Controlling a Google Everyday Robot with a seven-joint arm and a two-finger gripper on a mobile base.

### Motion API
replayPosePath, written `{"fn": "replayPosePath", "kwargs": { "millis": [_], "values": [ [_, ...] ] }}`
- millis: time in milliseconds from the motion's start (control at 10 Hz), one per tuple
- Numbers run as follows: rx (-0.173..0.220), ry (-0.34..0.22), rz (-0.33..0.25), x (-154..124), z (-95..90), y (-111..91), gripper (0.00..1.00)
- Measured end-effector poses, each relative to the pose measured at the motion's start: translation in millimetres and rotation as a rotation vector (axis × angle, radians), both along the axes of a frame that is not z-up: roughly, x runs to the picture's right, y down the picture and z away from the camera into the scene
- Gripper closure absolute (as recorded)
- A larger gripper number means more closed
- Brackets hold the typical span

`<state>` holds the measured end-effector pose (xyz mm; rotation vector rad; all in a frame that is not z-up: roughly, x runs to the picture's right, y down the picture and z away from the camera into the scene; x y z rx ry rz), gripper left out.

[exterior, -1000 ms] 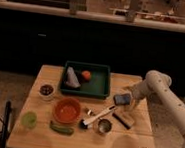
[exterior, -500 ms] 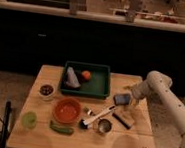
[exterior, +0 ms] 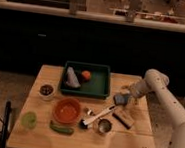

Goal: Wipe red bowl with sponge

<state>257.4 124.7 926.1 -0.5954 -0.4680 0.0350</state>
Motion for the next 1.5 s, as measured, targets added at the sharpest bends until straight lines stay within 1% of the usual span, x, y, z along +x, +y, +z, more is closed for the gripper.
{"fn": "replayPosePath", "kwargs": {
  "millis": [100,200,400,600,800,900,1300,1500],
  "values": [
    [-0.006,-0.006,-0.003,-0.7,2.6,1.0,0.24],
    [-0.008,-0.004,-0.004,1.4,4.2,3.6,0.32],
    [-0.009,-0.002,-0.005,5.9,4.1,7.5,0.53],
    [0.004,-0.002,-0.008,7.5,0.5,5.4,0.71],
    [0.025,-0.007,-0.008,10.0,-7.6,1.6,0.92],
    [0.037,-0.012,-0.009,9.8,-13.8,-2.6,0.99],
    [0.077,-0.026,-0.016,12.7,-35.2,-12.7,1.0],
    [0.111,-0.02,-0.052,10.6,-52.4,-21.3,1.0]
  ]
}}
